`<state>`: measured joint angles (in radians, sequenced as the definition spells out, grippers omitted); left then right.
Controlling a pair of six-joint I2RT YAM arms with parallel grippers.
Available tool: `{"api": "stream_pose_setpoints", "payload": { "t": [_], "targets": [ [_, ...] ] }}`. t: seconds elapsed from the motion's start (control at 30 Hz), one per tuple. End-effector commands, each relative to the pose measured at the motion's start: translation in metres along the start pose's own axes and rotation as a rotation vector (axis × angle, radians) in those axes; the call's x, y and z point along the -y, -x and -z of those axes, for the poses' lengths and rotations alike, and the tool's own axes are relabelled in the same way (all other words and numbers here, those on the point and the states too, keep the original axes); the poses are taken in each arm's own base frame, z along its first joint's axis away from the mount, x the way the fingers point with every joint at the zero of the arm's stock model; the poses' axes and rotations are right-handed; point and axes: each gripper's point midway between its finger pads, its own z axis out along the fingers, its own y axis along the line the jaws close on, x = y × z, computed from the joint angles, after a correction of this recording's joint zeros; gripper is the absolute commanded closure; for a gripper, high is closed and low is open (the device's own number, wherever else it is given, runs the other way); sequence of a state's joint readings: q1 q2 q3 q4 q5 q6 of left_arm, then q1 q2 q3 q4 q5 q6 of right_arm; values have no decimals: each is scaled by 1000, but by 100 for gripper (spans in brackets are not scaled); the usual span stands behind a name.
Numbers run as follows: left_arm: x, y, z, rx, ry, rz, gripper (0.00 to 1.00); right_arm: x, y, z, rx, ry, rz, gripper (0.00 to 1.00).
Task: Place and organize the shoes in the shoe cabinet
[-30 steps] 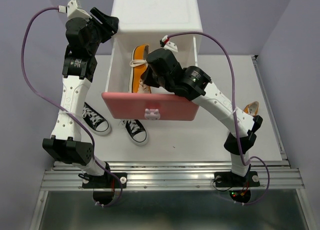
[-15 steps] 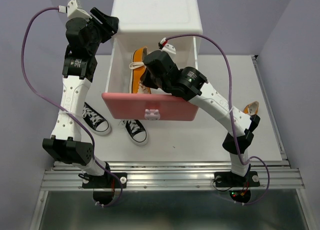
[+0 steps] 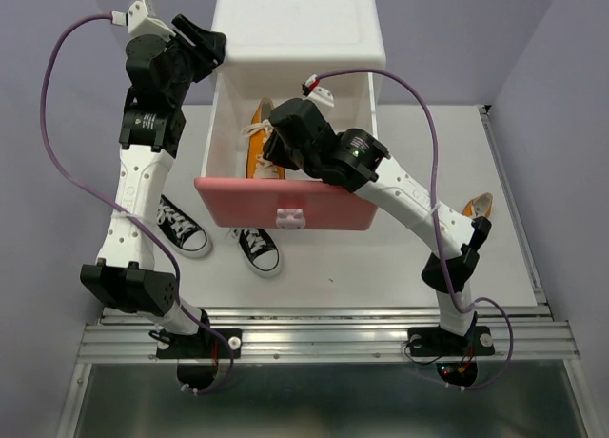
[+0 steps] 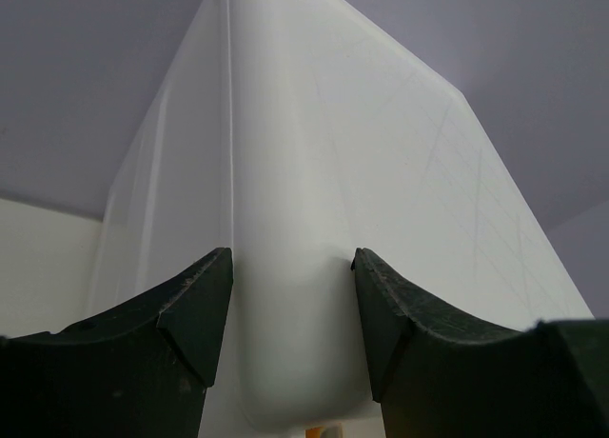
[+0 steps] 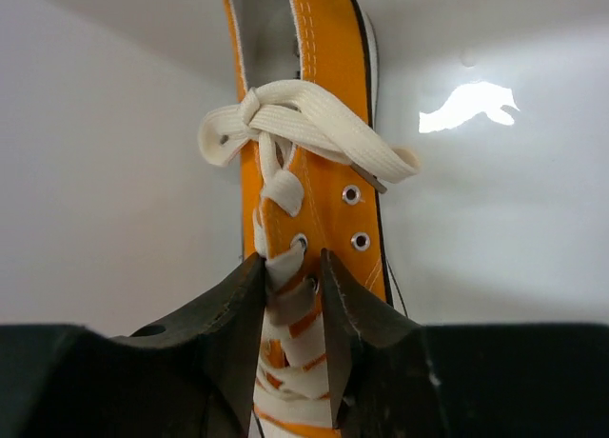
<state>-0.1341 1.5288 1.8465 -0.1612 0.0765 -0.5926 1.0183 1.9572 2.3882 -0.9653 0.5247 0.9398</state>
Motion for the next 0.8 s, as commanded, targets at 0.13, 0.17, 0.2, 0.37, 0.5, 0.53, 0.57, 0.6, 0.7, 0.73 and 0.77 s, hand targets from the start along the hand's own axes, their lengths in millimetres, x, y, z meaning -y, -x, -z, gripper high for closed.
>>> {"api": "stream_pose_setpoints", "payload": {
  "t": [0.13,0.17,0.2,0.37,0.5,0.53,0.57,0.6,0.7,0.73,0.77],
  "targets": [
    [-76,-99,6,-327,231,-53,38,-12,25,10,76,40,-70,52],
    [-76,-99,6,-327,231,-52,38,-13,26,11,78,43,-72,51],
    [-75,-98,6,-326,230,-52,38,-13,27,11,79,44,-73,51],
    [-76,-99,6,-326,233,-49,38,-34,43,22,116,140,-79,34],
    [-76,-100,6,-327,234,-41,38,-49,69,39,189,221,-95,25],
    [-76,-100,6,-327,231,-41,38,-54,79,45,222,246,-115,22],
    [-76,-100,6,-328,233,-39,38,-57,88,53,246,268,-110,15],
    [-75,-99,6,-325,231,-40,38,-61,94,57,265,286,-107,11],
    [-75,-99,6,-325,231,-40,38,-78,121,82,345,385,-95,0],
    [-75,-100,6,-326,232,-38,38,-89,131,91,385,445,-63,0],
    [-75,-99,6,-325,231,-38,38,-93,139,100,413,476,-52,0]
  ]
}}
